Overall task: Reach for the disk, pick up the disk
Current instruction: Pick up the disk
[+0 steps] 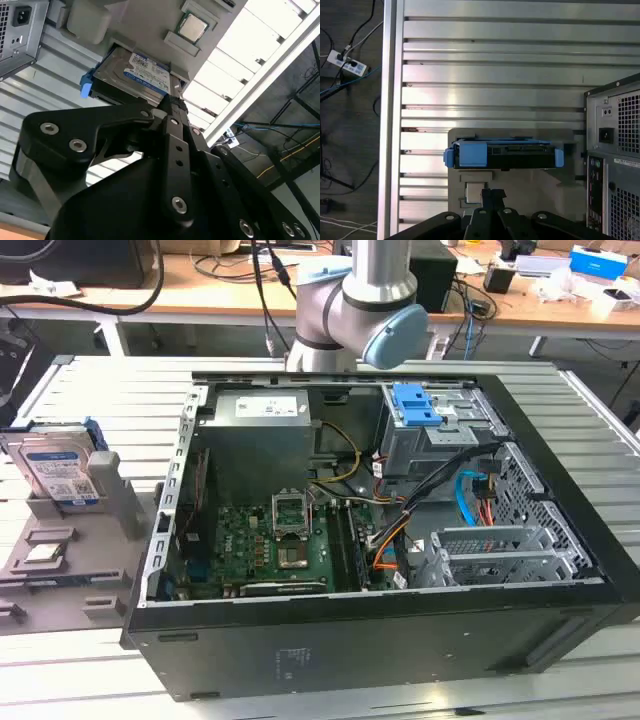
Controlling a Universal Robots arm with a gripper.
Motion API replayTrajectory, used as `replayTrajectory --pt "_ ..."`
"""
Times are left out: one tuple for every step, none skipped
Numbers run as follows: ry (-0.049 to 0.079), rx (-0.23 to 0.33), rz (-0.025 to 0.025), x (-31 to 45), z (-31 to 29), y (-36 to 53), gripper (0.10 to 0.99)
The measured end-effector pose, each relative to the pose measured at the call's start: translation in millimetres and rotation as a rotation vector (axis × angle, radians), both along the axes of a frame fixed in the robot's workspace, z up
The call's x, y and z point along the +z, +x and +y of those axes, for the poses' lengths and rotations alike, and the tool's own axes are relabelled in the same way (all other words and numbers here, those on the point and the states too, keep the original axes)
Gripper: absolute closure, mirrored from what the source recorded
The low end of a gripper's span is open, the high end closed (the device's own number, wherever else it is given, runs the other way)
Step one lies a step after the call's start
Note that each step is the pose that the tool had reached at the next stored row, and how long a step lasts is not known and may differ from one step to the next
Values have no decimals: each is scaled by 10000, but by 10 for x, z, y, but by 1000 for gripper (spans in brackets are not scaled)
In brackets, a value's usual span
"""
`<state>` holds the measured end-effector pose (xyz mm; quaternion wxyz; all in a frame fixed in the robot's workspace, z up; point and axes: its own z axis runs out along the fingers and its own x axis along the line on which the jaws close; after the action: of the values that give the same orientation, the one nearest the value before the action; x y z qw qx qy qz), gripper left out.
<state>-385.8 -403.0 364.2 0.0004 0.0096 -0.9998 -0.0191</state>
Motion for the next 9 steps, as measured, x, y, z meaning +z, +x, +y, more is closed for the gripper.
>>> replayTrajectory --pt "0 43 0 0 0 0 980" --pt "-1 344 1 0 0 -1 980" --pt "0 787 1 0 0 -1 980" --pt "0 1014 0 0 0 0 980" --pt "0 1250 1 0 0 0 980" --pt "0 1551 0 0 0 0 980" --pt "0 1778 0 0 0 0 980" --pt "0 1907 1 0 0 0 980" --pt "0 2032 0 0 0 0 980"
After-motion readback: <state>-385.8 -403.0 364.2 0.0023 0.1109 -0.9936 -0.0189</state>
